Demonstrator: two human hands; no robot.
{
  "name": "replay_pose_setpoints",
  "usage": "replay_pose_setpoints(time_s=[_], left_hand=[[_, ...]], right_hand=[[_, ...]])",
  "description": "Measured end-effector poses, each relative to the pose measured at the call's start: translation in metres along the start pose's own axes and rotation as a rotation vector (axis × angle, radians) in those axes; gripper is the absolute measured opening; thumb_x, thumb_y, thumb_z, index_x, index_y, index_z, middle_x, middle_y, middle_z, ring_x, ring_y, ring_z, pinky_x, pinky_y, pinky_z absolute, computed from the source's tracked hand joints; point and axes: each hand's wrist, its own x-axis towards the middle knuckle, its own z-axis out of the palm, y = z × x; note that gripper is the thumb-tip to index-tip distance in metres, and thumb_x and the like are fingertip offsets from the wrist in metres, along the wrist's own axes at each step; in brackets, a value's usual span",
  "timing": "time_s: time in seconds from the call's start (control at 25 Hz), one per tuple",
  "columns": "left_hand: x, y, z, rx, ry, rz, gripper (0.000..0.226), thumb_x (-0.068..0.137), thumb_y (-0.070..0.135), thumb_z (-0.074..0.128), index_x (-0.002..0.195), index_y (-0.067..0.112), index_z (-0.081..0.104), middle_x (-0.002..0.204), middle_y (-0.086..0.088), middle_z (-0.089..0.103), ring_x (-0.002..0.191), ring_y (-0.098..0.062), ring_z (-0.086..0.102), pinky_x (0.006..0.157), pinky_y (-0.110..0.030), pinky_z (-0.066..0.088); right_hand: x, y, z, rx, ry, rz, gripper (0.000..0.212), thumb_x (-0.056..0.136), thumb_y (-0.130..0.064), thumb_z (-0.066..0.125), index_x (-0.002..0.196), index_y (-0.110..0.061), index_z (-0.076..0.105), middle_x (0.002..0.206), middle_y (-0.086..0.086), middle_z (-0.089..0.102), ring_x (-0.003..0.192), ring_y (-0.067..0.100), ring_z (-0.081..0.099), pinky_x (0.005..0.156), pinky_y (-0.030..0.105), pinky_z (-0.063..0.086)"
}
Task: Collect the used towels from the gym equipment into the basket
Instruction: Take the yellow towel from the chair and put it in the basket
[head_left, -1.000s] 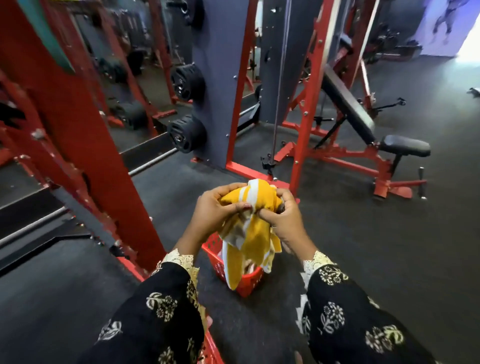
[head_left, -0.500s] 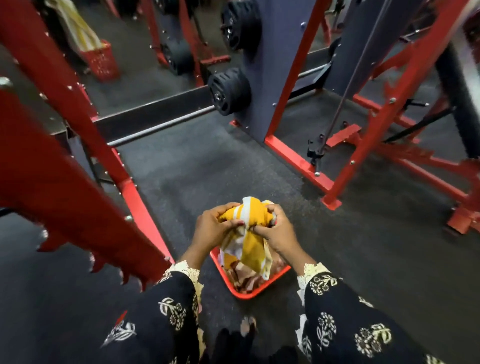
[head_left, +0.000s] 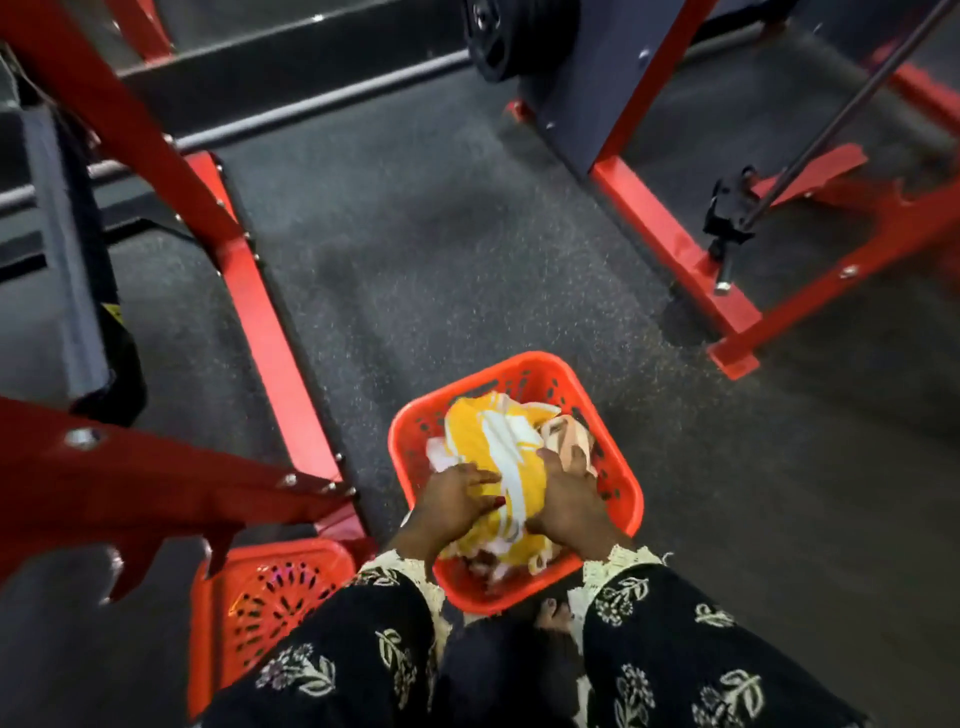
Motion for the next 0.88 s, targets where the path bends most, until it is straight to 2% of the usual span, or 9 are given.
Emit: replay_pose_setpoints(time_s=[0.04, 0.08, 0.16, 0.28, 0.4, 0.48, 0.56, 0.76, 0.88], left_hand=[[0.015, -0.012, 0.013, 0.118, -0.032, -0.012, 0.071, 0.079, 0.029, 0.076, 0.142, 0.019, 0.045, 0.151, -0.015, 0.040, 0.140, -0.028, 0.038, 0.109, -0.015, 0.027], [0.030, -0.024, 0.026, 0.234, -0.065, -0.050, 0.091, 0.076, 0.038, 0.077, 0.151, 0.028, 0.026, 0.159, -0.015, 0.021, 0.146, -0.032, 0.024, 0.117, -0.028, 0.023], [0.064, -0.055, 0.061, 0.386, -0.119, -0.151, 0.119, 0.066, 0.052, 0.080, 0.150, 0.044, -0.004, 0.162, -0.015, -0.009, 0.148, -0.043, 0.002, 0.118, -0.053, 0.017], [0.114, -0.100, 0.109, 0.338, -0.102, -0.230, 0.124, 0.063, 0.052, 0.080, 0.139, 0.059, -0.018, 0.159, -0.002, -0.027, 0.144, -0.048, -0.013, 0.109, -0.070, 0.019], [0.151, -0.147, 0.144, 0.423, -0.056, -0.185, 0.123, 0.070, 0.044, 0.079, 0.136, 0.059, -0.023, 0.160, -0.003, -0.024, 0.145, -0.047, -0.013, 0.111, -0.066, 0.021], [0.175, -0.182, 0.169, 0.417, -0.036, -0.196, 0.122, 0.073, 0.030, 0.079, 0.139, 0.058, -0.020, 0.158, -0.002, -0.028, 0.143, -0.052, -0.012, 0.111, -0.062, 0.027], [0.201, -0.214, 0.190, 0.422, -0.012, -0.207, 0.120, 0.076, 0.026, 0.076, 0.138, 0.059, -0.020, 0.158, 0.001, -0.028, 0.143, -0.052, -0.012, 0.109, -0.062, 0.030], [0.249, -0.252, 0.212, 0.526, -0.076, -0.178, 0.116, 0.074, 0.042, 0.076, 0.149, 0.042, -0.012, 0.161, -0.005, -0.017, 0.146, -0.046, -0.014, 0.113, -0.065, 0.019], [0.231, -0.232, 0.199, 0.462, -0.102, -0.222, 0.122, 0.069, 0.042, 0.080, 0.148, 0.045, -0.013, 0.161, -0.006, -0.020, 0.146, -0.047, -0.008, 0.114, -0.063, 0.020]], right_hand=[[0.016, 0.009, 0.012, -0.083, -0.039, 0.013, 0.112, 0.069, -0.034, 0.079, 0.151, -0.035, 0.004, 0.160, 0.017, -0.008, 0.146, 0.047, 0.006, 0.116, 0.057, 0.020], [0.032, 0.018, 0.024, -0.162, -0.068, 0.004, 0.117, 0.070, -0.036, 0.079, 0.152, -0.039, -0.004, 0.160, 0.015, -0.015, 0.146, 0.047, -0.003, 0.115, 0.061, 0.018], [0.065, 0.038, 0.057, -0.283, -0.101, -0.018, 0.116, 0.073, -0.044, 0.077, 0.150, -0.045, -0.010, 0.159, 0.015, -0.024, 0.145, 0.049, -0.008, 0.113, 0.064, 0.020], [0.116, 0.073, 0.105, -0.281, -0.095, 0.004, 0.111, 0.074, -0.050, 0.074, 0.146, -0.055, -0.010, 0.155, 0.016, -0.033, 0.144, 0.051, -0.007, 0.109, 0.067, 0.020], [0.159, 0.105, 0.152, -0.217, -0.109, -0.055, 0.117, 0.068, -0.054, 0.078, 0.145, -0.055, -0.011, 0.149, 0.020, -0.041, 0.142, 0.051, -0.020, 0.112, 0.067, 0.016], [0.191, 0.125, 0.186, -0.215, -0.102, -0.124, 0.120, 0.068, -0.056, 0.077, 0.148, -0.049, -0.012, 0.147, 0.031, -0.039, 0.139, 0.052, -0.027, 0.117, 0.062, 0.005], [0.227, 0.140, 0.215, -0.181, -0.106, -0.148, 0.123, 0.065, -0.055, 0.079, 0.149, -0.047, -0.010, 0.145, 0.035, -0.038, 0.138, 0.052, -0.030, 0.118, 0.059, 0.000], [0.295, 0.158, 0.249, -0.232, -0.188, -0.135, 0.131, 0.056, -0.052, 0.084, 0.147, -0.050, -0.011, 0.153, 0.025, -0.032, 0.138, 0.055, -0.025, 0.113, 0.065, 0.002], [0.279, 0.150, 0.238, -0.275, -0.255, -0.095, 0.131, 0.057, -0.051, 0.083, 0.147, -0.049, -0.011, 0.160, 0.017, -0.018, 0.141, 0.055, -0.014, 0.113, 0.065, 0.008]])
